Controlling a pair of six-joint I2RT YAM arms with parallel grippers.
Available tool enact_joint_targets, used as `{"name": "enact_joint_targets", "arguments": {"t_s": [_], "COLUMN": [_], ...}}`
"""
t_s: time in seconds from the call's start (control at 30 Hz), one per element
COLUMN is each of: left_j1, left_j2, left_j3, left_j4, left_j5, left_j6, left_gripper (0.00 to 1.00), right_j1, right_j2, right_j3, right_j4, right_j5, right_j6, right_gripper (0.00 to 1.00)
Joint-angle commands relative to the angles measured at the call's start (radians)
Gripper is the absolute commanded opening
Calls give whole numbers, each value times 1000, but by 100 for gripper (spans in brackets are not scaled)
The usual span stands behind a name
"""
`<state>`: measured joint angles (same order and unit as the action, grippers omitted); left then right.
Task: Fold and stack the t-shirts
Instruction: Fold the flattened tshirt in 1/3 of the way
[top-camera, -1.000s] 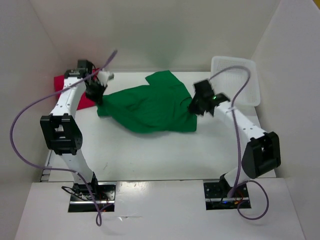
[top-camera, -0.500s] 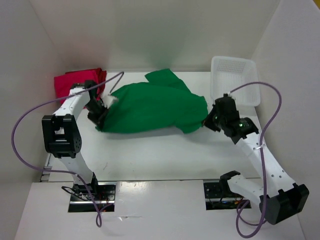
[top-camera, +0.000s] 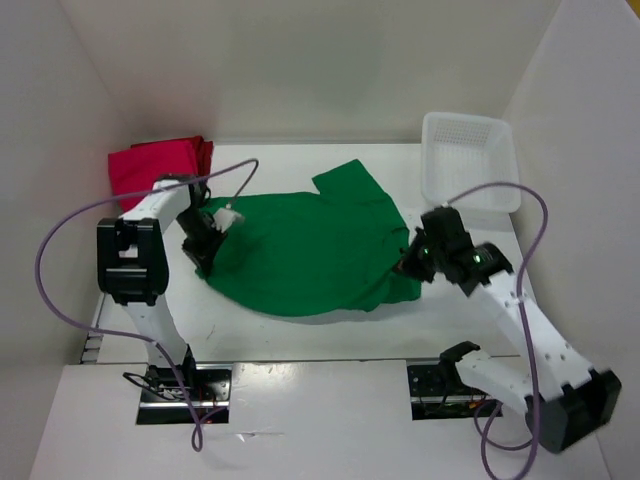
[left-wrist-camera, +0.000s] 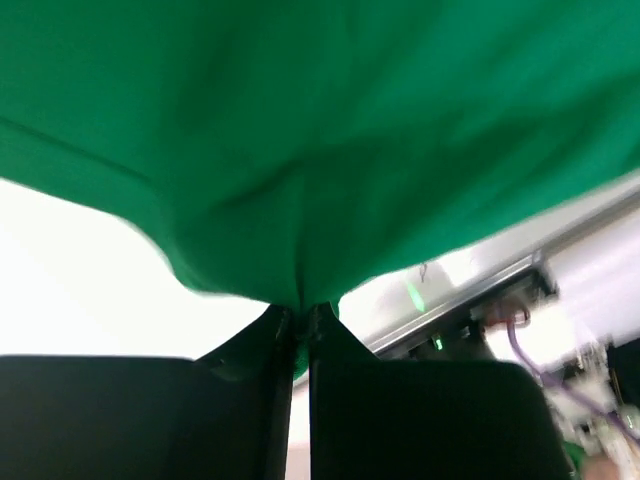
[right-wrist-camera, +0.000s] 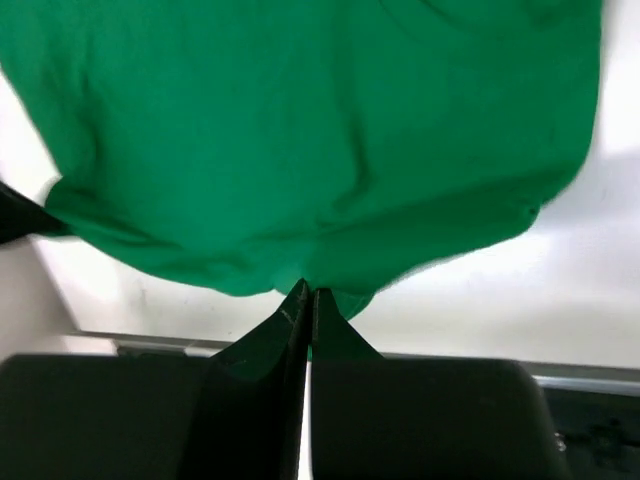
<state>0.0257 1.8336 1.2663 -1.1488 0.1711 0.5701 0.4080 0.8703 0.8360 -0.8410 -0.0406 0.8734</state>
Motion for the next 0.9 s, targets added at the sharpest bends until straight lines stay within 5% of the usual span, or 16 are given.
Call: {"name": "enact_joint_targets", "arguments": {"t_s": [0.0,0.1,0.13,0.23,0.3,0.4,0.5,0.63,0.87], "left_j1": [0,0,0,22,33,33,42,33,43], "left_j2": [105,224,240,260,236,160,45,-31,-37], "left_j3": [326,656,879,1182,1211,1060,753,474,59], "left_j4": [-66,-150,-150,-117,-105,-85,10,35,93], "left_j5": [161,203,194,222,209,264,272,206,61], "left_j6": [-25,-65,-131,-203,-203,-179,-135,-79,-24], "left_gripper": [6,6,6,6,6,6,8,8,8], "right_j1": [8,-127,-158,-178,-144,-43,37,63,109], "right_j2": [246,496,600,741,797,851,759,483,152], "right_j3": [260,614,721,1233,1395,1560,1372,745,132], "right_j4": [77,62,24,-76,-163,-357,-392,-181,-37], "right_j5": [63,56,56,186,299,486,574,385,137], "right_j6": [-162,-319,-341,-395,-418,-438,-383,-269,2], "right_gripper": [0,0,0,0,0,0,0,0,0]}}
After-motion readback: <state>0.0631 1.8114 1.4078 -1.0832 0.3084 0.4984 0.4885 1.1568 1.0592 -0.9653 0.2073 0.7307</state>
